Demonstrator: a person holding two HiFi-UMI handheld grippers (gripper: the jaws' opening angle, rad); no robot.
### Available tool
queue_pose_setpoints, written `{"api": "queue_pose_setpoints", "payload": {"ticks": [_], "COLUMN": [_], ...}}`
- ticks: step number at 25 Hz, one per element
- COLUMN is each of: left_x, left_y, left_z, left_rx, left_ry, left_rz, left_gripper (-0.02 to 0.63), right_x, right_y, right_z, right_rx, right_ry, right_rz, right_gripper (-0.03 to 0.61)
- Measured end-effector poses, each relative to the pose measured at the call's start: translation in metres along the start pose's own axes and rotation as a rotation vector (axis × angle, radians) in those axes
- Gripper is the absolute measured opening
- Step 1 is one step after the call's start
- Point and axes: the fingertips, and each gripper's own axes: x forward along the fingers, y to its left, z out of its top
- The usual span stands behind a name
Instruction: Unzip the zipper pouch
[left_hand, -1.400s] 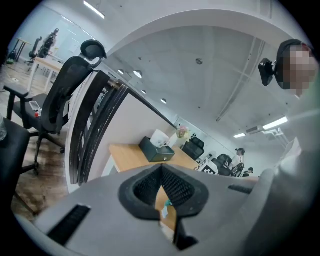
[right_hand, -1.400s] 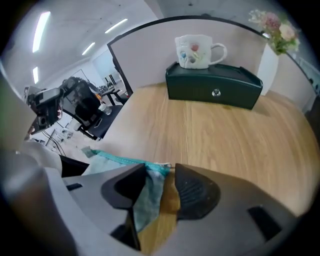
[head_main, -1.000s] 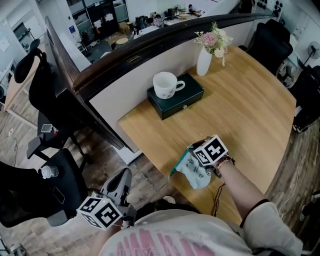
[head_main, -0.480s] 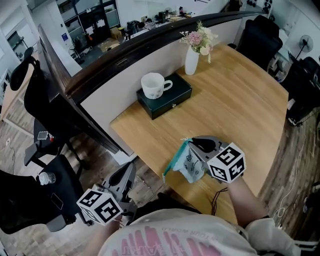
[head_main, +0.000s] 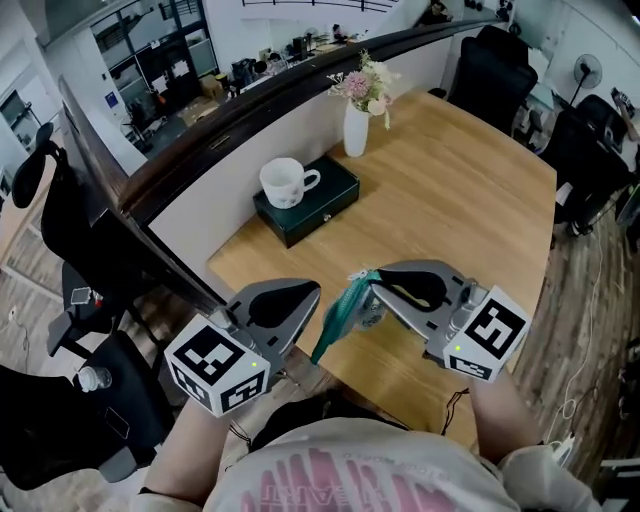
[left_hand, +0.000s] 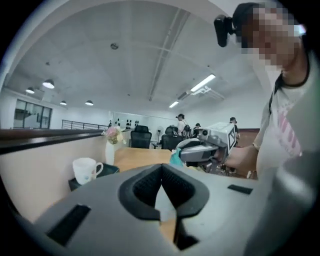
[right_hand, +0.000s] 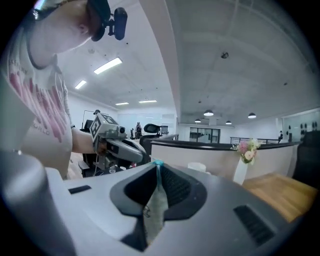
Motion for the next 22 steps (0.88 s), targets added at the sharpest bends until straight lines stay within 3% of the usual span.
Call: {"api": "queue_pose_setpoints", "payload": {"ticks": [7, 14, 18, 22], "left_x": [0.004, -0.018, -0.027, -0.03], "left_y": [-0.043, -0.065, -0.066, -0.069], "left_z": [0.041, 0.06, 0.056, 0.053], "left_rx": [0.201, 0.387, 0.552, 0.68], "left_ry": [-0.046, -0.026, 0.057, 0.051], "left_rz": [-0.205, -0.387, -0.397, -0.369], "left_gripper": [0.029, 0.04, 0.043, 0.017], "right_x": [-0.017, -0.025, -0.022, -0.012], "right_y": [0.027, 0.044, 0.053, 0.065], "right_z": [0.038, 0.068, 0.074, 0.067], "right_rx": [-0.03, -0.03, -0.049, -0.09], "right_ry": [-0.071, -0.1, -0.063, 0.015], "right_rz": [0.004, -0.106, -0.153, -0.147], "right_gripper": [0.031, 0.031, 0.031, 0.031]}}
